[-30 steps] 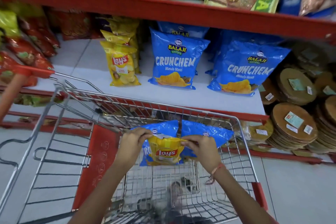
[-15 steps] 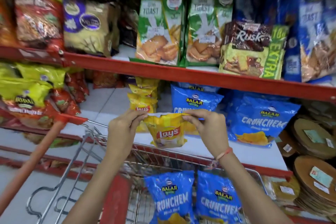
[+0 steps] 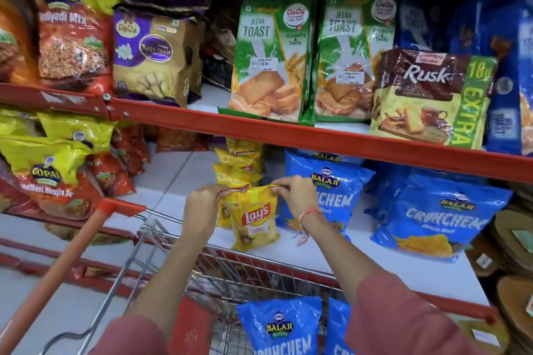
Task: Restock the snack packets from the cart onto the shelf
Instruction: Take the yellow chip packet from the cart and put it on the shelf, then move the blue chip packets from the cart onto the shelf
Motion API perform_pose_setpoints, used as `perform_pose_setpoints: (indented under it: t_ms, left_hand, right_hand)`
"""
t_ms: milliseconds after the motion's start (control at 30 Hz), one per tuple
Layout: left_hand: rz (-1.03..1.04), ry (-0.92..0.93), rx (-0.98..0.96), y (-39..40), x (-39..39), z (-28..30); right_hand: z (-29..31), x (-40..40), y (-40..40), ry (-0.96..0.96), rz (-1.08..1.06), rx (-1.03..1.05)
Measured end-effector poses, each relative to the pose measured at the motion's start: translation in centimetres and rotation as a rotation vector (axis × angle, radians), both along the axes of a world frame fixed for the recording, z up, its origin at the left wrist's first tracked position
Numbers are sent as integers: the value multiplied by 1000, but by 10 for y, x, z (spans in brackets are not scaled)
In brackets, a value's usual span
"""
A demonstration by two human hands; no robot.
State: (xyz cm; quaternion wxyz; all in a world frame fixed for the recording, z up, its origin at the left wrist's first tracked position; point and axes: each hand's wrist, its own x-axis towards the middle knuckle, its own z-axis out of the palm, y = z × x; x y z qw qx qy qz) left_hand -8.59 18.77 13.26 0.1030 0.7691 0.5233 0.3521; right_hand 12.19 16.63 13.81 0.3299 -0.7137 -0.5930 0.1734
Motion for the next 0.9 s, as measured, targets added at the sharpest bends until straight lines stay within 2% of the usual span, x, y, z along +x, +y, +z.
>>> perform_pose_setpoints:
  t_ms: [133,233,367,467,533,633,700,833,900]
  left_hand:
    - [36,12,-108,12,2,-7]
    - [82,0,-46,3,3,-6]
    - [64,-108,101,-39,5,-18]
    - [14,-145,54,-76,7,-43]
    - [-22,-161,-19,-100,7,-69]
    - [-42,-151,-193,-130,3,-116]
    - [-15,-112,-353,-144,-1,-150]
    - [16,105,-601,-145,7,-185]
    - [-10,234,-657,-134,16,-198]
  right_hand:
    - [-10,1,9,0,-1,-30]
    - [-13,1,-4,8,20,26]
    - [-22,-1,-51,-12,21,199]
    - [-41,2,-96,-60,10,307]
    - [-60,7,-126,-72,30,298]
    - [-97,17,-162,-97,54,166]
    - [-125,25,-178,-143,30,1]
    - [-160,35,-179,-268,-19,-457]
    - [-169,35,-172,-349,-26,-556]
